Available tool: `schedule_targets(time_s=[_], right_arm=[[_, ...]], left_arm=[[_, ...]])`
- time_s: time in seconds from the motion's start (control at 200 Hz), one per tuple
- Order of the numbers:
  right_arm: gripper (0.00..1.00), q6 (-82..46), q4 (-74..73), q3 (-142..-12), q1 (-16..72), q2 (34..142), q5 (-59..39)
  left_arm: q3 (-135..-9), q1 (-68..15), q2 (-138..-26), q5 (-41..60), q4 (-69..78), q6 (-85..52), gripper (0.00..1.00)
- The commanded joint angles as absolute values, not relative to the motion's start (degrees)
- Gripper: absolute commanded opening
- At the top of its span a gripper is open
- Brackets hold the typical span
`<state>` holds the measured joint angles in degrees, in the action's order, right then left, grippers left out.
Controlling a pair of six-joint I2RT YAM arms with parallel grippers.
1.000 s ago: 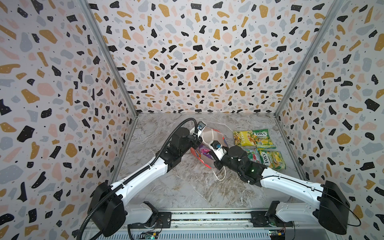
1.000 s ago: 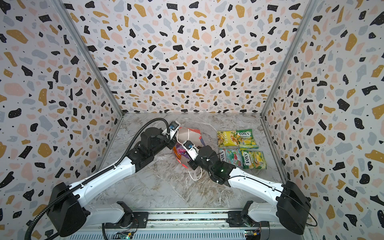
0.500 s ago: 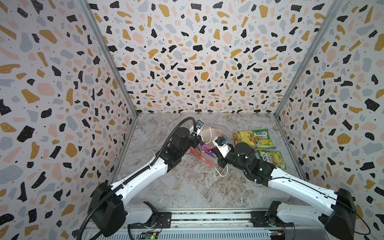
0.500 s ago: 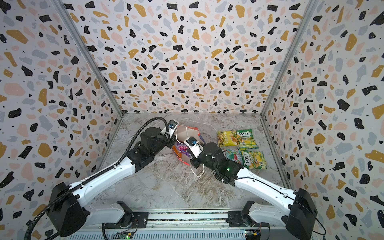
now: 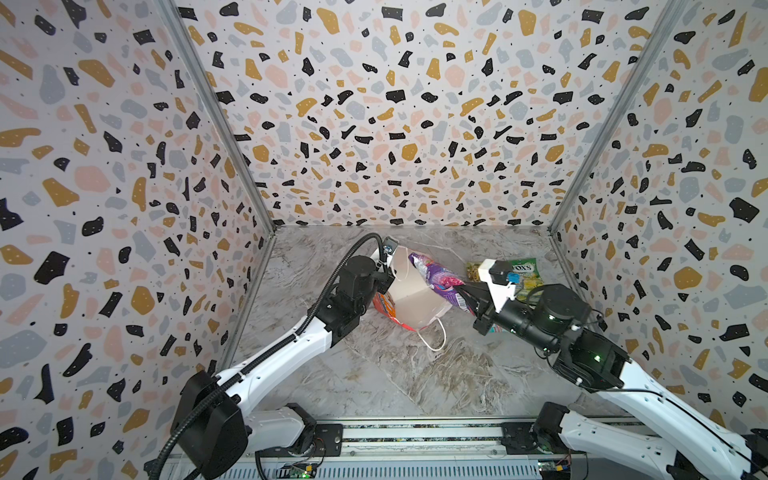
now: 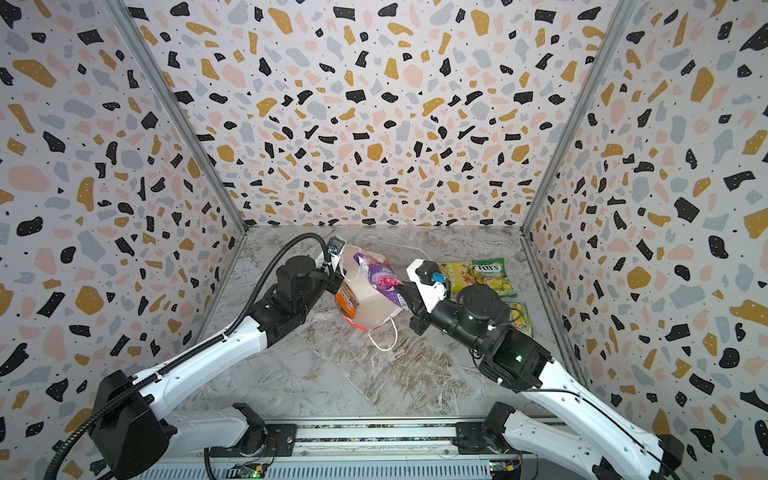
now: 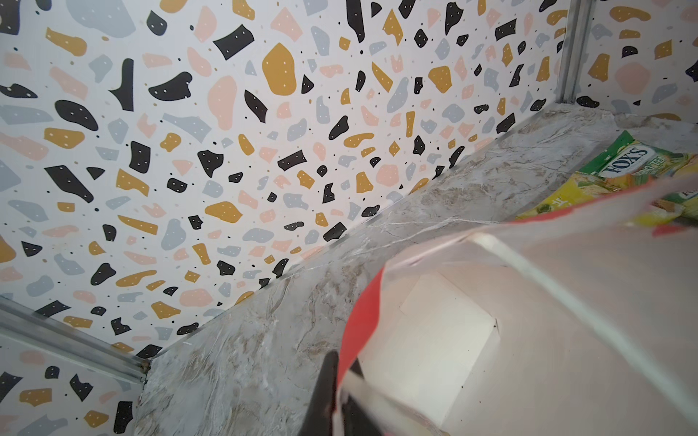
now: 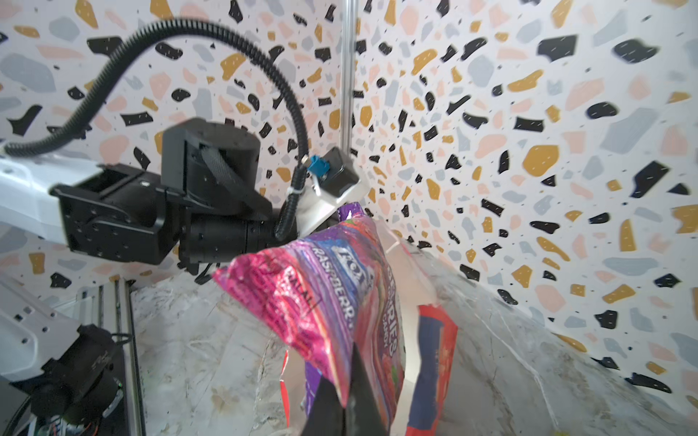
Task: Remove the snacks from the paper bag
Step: 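Carry the purple packet beside the other packets and lower it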
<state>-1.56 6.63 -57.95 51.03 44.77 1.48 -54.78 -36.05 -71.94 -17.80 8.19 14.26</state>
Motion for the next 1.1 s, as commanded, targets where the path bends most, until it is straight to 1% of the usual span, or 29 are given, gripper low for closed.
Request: schedule_targets(time_s=[0.0,0.09,0.17,0.285,0.34,0.415,0.531,0.676,0.821,0.876,1.006,1.096], right_arm=[[0.00,-2.41,1.78,-58.63,50.55,41.16,10.61],[0.00,-1.67,1.12,-58.64,49.90,41.71,15.15],[0.00,-1.67,-0.04,-58.64,48.23,44.37,18.19],[0.00,-1.41,-2.23,-59.22,41.84,51.19,15.69],[0.00,-2.50,-3.05,-59.93,36.27,55.15,11.30],[0.00,-3.19,-5.40,-60.38,29.01,60.42,0.58],[0.00,-3.80,-7.53,-62.56,23.07,69.28,-8.20],[0.00,2.64,-6.73,-66.20,20.52,79.06,-14.13],[0.00,12.98,0.54,-72.36,20.35,88.30,-19.22],[0.00,15.71,1.29,-72.95,20.44,90.11,-18.22],[0.00,21.48,-4.22,-69.33,20.39,91.83,-16.45],[0.00,24.89,-3.64,-69.48,20.39,94.11,-16.24]], left_arm=[[-55.34,-35.66,-70.84,-16.46,11.90,14.94,0.00],[-55.05,-35.68,-70.75,-15.44,11.75,16.34,0.00],[-53.98,-35.68,-70.36,-15.53,12.36,18.06,0.00],[-53.16,-35.68,-69.70,-14.89,13.13,19.41,0.00],[-52.63,-35.60,-69.45,-13.83,13.40,20.98,0.00],[-51.49,-35.60,-69.26,-12.73,13.71,24.15,0.00],[-51.15,-35.16,-69.61,-12.86,13.32,25.83,0.00],[-50.39,-34.56,-69.61,-12.19,13.13,28.52,0.00],[-49.11,-32.51,-68.64,-11.24,13.97,30.06,0.00],[-48.01,-31.96,-67.90,-10.88,16.47,31.22,0.00],[-45.43,-31.12,-66.59,-10.73,19.68,33.19,0.00],[-45.19,-31.03,-66.26,-9.20,19.76,34.94,0.00]])
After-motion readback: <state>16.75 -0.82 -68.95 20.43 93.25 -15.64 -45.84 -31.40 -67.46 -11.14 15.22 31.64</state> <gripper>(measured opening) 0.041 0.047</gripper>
